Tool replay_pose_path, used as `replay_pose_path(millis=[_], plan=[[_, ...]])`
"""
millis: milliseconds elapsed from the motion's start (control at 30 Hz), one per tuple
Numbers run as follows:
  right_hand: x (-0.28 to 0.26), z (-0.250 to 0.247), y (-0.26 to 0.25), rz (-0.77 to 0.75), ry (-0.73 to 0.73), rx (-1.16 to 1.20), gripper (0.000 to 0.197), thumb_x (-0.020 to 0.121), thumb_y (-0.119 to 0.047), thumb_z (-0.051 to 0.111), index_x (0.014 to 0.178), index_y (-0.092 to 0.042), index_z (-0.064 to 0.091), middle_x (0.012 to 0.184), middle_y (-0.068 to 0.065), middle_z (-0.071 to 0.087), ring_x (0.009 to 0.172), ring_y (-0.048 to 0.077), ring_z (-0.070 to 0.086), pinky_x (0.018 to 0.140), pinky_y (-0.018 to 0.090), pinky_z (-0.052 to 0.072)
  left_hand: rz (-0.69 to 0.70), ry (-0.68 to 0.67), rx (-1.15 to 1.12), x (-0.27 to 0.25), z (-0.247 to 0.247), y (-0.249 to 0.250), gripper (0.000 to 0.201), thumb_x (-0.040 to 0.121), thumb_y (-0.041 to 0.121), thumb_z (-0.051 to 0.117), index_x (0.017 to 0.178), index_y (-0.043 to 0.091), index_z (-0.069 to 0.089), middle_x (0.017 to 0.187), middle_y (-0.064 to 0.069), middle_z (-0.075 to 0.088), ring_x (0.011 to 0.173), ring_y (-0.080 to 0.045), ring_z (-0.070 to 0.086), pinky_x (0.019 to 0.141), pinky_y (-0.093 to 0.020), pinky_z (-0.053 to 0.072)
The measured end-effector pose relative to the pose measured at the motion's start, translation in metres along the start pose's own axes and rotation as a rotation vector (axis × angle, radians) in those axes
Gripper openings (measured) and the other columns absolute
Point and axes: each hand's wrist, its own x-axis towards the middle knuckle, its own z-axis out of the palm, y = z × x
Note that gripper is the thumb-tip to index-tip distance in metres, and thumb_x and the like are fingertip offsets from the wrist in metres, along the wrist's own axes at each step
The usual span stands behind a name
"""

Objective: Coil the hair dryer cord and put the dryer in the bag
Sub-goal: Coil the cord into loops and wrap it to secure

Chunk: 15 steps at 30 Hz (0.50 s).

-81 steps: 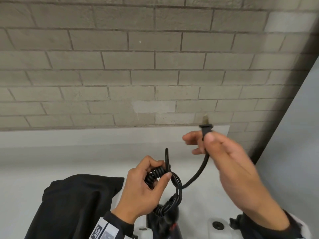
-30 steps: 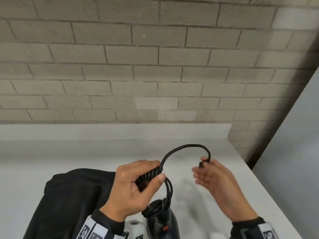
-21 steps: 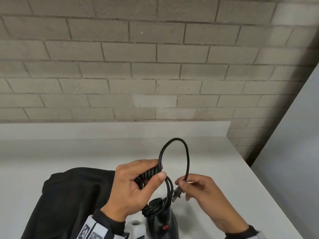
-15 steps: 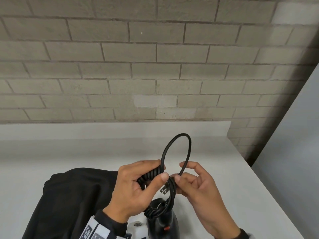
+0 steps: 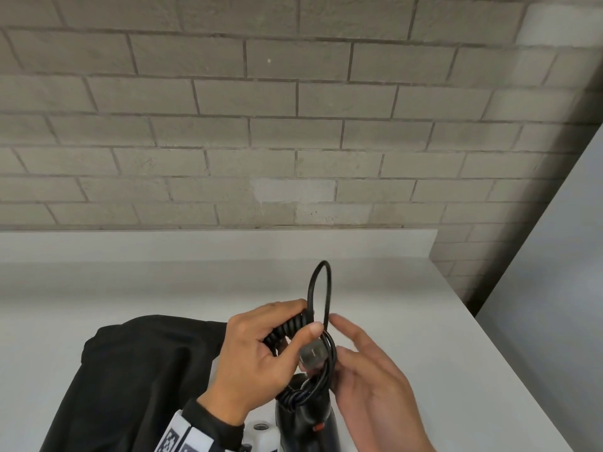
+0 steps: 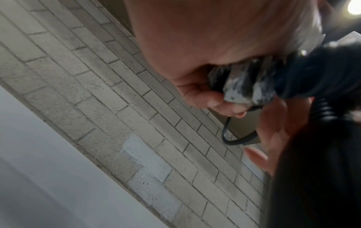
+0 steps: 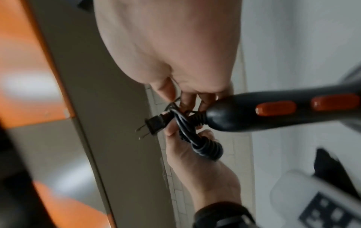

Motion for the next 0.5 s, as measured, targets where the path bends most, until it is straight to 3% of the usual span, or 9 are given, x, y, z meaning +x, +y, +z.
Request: replay_pose_path(millis=[100, 167, 267, 400, 500], plan=[[-0.009, 0.007, -0.002, -0.094, -0.088, -0.233, 0.077, 0.052, -0.01, 0.066, 0.123, -0.031, 0.044, 0.092, 0.025, 0.072, 0.081, 0.031, 0.067, 0.07, 0.03, 0.055, -0.003, 0.022, 0.03, 0.002, -0.002, -0.002, 0.025, 0.087, 0.05, 0.065, 0.097, 0.027, 0.069, 0.077, 0.011, 0.068, 0.061, -0.014, 0.065, 0.054, -0.032, 0.052], [-0.016, 0.012, 0.004, -0.214, -0.099, -0.61, 0.062, 0.07, -0.007, 0.068, 0.114, -0.043, 0.046, 0.1, 0.009, 0.073, 0.09, 0.02, 0.067, 0.078, 0.025, 0.051, 0.016, 0.009, 0.053, 0.003, -0.002, -0.002, 0.022, 0.086, 0.046, 0.067, 0.096, 0.027, 0.07, 0.078, 0.01, 0.07, 0.063, -0.013, 0.066, 0.055, -0.031, 0.053], [-0.022, 0.016, 0.006, -0.391, -0.003, -0.914, 0.036, 0.089, -0.019, 0.067, 0.101, -0.049, 0.052, 0.095, -0.01, 0.071, 0.094, 0.012, 0.066, 0.079, 0.011, 0.047, 0.037, -0.01, 0.051, 0.003, -0.001, 0.001, 0.025, 0.089, 0.048, 0.064, 0.097, 0.025, 0.071, 0.077, 0.01, 0.07, 0.065, -0.011, 0.067, 0.055, -0.03, 0.053], [-0.019, 0.012, 0.0, -0.508, 0.104, -1.243, 0.017, 0.087, -0.052, 0.059, 0.1, -0.058, 0.049, 0.1, -0.024, 0.064, 0.102, 0.002, 0.059, 0.078, 0.011, 0.044, 0.038, -0.031, 0.04, 0.002, 0.0, 0.003, 0.022, 0.089, 0.046, 0.065, 0.096, 0.026, 0.07, 0.075, 0.009, 0.069, 0.062, -0.013, 0.064, 0.052, -0.029, 0.051], [-0.021, 0.009, -0.016, -0.72, 0.174, -1.267, 0.021, 0.077, -0.051, 0.062, 0.097, -0.047, 0.058, 0.113, -0.021, 0.055, 0.111, 0.006, 0.055, 0.086, 0.01, 0.042, 0.017, -0.012, 0.054, 0.001, -0.002, 0.001, 0.02, 0.086, 0.039, 0.07, 0.092, 0.021, 0.074, 0.071, 0.01, 0.066, 0.054, -0.015, 0.058, 0.047, -0.028, 0.047]])
